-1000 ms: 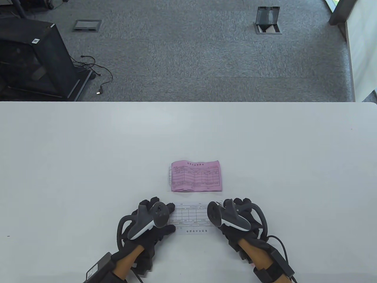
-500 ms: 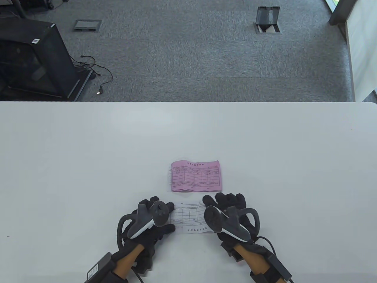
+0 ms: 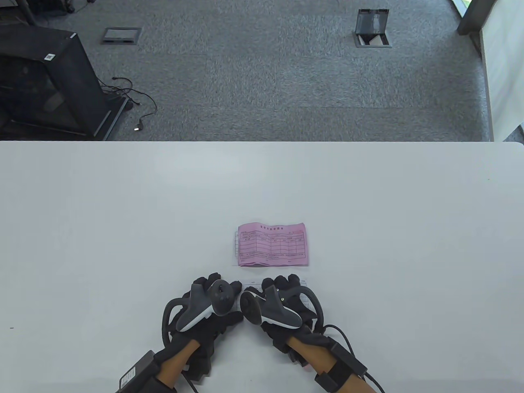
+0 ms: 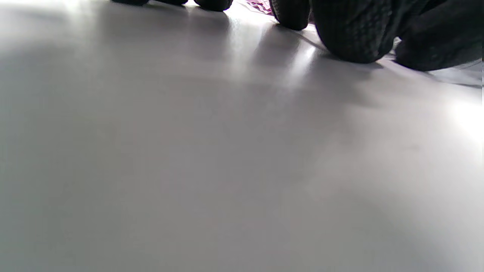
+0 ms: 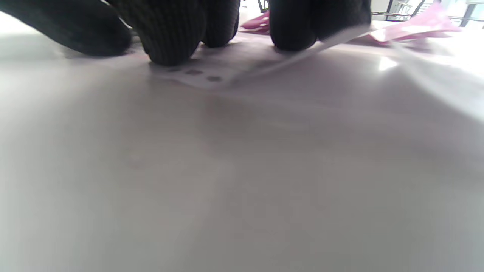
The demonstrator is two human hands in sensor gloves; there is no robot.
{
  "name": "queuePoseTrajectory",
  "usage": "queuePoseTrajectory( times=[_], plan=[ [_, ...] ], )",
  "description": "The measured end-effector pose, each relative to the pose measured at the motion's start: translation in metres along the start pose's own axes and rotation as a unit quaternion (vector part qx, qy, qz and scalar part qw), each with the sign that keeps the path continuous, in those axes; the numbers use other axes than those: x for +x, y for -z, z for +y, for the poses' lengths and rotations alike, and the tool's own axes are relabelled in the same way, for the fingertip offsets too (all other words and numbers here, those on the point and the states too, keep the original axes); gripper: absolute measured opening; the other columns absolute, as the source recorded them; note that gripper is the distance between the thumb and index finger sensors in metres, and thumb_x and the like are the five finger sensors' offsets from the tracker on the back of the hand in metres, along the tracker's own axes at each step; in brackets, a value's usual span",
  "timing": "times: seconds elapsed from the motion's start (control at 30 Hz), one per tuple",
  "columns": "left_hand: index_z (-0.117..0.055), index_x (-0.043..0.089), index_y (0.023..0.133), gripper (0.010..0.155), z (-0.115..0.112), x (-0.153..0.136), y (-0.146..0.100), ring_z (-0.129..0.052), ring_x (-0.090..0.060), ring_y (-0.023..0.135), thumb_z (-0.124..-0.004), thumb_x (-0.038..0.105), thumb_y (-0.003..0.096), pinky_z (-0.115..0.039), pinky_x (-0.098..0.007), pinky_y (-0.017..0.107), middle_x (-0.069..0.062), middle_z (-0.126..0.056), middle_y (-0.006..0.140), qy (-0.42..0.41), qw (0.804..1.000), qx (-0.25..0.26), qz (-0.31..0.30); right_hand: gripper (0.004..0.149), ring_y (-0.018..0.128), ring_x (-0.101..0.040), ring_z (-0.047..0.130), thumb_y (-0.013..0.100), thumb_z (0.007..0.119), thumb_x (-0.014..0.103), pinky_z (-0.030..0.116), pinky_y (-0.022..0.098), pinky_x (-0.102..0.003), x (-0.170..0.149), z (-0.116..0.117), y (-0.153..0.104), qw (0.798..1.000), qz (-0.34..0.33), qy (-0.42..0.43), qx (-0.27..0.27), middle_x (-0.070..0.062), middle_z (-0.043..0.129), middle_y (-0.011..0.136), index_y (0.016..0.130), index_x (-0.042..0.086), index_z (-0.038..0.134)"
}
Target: Unfold folded invoices and stack
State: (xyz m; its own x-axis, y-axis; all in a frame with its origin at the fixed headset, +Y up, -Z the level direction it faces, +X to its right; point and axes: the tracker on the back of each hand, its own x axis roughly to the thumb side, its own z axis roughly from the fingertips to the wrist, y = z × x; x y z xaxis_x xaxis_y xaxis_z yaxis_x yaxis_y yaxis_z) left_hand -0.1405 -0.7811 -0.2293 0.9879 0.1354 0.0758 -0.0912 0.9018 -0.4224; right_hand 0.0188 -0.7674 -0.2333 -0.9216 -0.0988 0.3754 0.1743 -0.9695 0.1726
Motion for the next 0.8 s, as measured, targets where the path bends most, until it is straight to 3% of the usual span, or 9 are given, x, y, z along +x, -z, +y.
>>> queuePoseTrajectory(
  times=[0.5, 0.8],
  plan=[
    [-0.04, 0.049, 0.111, 0.075, 0.0, 0.0, 0.0, -0.02, -0.04, 0.11, -0.075, 0.058, 0.0452, -0.035, -0.059, 0.079, -0.008, -0.02, 0.124, -0.001, 1.0, -0.004, 0.002, 0.057, 0.091, -0.04, 0.063, 0.048, 0.071, 0.049, 0.043, 0.069, -0.071, -0.061, 0.011, -0.023, 0.998, 0.066, 0.01, 0.002, -0.012, 0.062, 0.104, 0.102, 0.04, 0.057],
    [-0.04, 0.049, 0.111, 0.075, 0.0, 0.0, 0.0, -0.019, -0.04, 0.11, -0.075, 0.058, 0.0451, -0.034, -0.059, 0.079, -0.007, -0.019, 0.124, -0.002, 1.0, -0.006, 0.004, 0.057, 0.09, -0.04, 0.064, 0.047, 0.072, 0.049, 0.044, 0.069, -0.07, -0.08, 0.014, -0.03, 0.996, 0.089, 0.007, 0.005, -0.012, 0.064, 0.103, 0.101, 0.039, 0.058]
  ],
)
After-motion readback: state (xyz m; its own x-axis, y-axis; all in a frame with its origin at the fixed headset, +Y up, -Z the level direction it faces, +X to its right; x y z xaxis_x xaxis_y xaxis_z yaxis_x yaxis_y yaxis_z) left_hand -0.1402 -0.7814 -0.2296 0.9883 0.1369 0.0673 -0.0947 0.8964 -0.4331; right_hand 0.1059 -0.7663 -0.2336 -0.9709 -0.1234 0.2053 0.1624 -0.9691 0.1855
